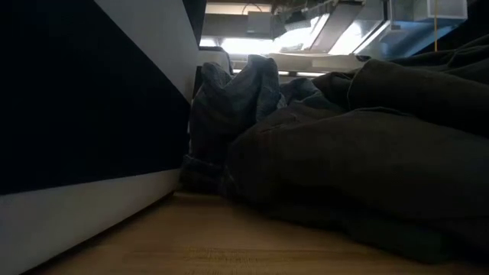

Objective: Sort clothes
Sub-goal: Put the white short pants into the top blue laundry organizer

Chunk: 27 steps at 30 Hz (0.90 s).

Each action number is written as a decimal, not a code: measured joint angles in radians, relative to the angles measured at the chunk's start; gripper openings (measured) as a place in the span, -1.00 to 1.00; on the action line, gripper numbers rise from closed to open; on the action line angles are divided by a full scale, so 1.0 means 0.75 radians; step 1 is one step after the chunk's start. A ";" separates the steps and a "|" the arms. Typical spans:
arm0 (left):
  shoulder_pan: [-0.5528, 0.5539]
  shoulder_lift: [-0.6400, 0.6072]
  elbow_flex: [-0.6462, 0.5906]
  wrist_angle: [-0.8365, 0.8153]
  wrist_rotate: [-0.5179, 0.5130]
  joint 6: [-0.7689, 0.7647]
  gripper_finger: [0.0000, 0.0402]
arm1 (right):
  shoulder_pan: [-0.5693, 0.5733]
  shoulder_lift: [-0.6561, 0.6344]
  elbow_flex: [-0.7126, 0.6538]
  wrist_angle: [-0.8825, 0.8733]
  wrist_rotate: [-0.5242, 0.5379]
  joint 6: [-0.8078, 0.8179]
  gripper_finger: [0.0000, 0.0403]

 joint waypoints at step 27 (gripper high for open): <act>0.000 0.000 0.000 -0.002 0.000 -0.074 -0.80 | -0.381 0.002 -0.526 -0.504 -0.251 0.795 0.20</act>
